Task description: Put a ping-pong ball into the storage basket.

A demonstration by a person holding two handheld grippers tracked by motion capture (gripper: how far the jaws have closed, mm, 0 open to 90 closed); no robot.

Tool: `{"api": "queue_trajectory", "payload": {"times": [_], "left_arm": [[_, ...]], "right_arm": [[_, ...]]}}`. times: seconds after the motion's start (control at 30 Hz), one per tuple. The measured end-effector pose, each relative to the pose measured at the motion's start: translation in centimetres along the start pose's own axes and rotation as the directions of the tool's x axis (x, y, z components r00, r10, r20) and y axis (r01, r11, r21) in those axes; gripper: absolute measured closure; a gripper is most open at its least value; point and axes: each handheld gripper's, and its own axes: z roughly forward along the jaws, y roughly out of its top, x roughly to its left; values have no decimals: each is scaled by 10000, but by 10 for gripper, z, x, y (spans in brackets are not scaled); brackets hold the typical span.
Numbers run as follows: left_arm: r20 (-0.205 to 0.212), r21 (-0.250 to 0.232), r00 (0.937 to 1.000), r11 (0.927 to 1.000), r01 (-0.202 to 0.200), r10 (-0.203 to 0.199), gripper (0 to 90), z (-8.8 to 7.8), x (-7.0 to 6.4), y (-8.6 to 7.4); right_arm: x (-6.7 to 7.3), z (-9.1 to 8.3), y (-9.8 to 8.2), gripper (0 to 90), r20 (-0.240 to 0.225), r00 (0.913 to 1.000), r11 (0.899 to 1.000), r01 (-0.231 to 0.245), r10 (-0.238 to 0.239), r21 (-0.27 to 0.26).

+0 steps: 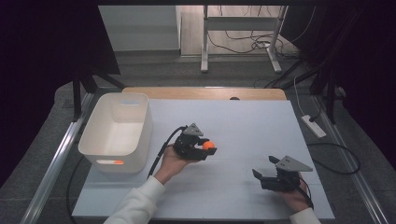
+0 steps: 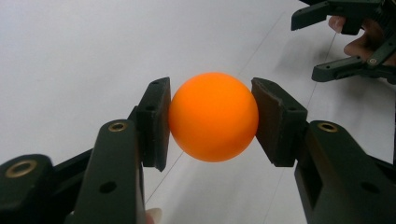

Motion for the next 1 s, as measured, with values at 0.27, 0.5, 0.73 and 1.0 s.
{"api": "queue_trajectory", "payload": {"times": [0.27,0.5,0.73,1.0], "left_arm": [[-24,-122,10000,9999,-44,43,500,-3,1,0],[-172,-150,9998,9999,-83,81,500,-7,2,1],[-317,-464,9995,9989,0,-14,500,-20,6,4],[-332,-566,9994,9984,23,-42,500,-24,8,5]], "right_arm": [[0,0,0,155,18,10000,10000,8,-8,10],[0,0,0,155,31,10000,10000,24,-24,13],[0,0,0,155,36,10000,10000,28,-28,26],[0,0,0,155,57,10000,10000,53,-53,40]]}}
